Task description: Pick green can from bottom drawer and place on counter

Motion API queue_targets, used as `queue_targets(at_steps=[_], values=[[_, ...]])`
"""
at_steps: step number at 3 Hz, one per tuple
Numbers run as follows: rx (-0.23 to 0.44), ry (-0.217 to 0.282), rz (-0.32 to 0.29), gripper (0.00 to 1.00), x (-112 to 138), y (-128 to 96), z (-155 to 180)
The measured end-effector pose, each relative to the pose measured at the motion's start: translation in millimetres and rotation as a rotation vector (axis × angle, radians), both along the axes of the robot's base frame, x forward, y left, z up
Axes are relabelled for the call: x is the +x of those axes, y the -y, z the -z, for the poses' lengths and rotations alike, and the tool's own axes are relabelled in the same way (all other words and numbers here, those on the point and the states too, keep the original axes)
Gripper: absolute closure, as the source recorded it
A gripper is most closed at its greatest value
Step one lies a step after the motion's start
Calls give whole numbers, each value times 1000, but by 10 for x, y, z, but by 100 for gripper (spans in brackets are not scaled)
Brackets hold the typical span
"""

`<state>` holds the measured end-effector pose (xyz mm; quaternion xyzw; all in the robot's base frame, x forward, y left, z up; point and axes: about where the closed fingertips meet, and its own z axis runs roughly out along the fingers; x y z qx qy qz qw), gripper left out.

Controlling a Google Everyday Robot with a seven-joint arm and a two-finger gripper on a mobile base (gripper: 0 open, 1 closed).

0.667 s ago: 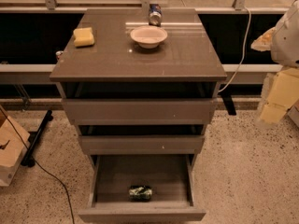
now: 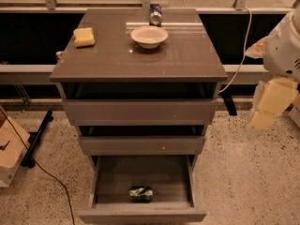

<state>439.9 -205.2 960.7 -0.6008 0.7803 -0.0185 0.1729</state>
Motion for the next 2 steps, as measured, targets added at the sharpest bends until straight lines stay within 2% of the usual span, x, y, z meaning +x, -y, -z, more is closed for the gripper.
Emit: queue_targets(at_steps=[2], values=[[203, 19, -16, 0, 110, -382, 743]])
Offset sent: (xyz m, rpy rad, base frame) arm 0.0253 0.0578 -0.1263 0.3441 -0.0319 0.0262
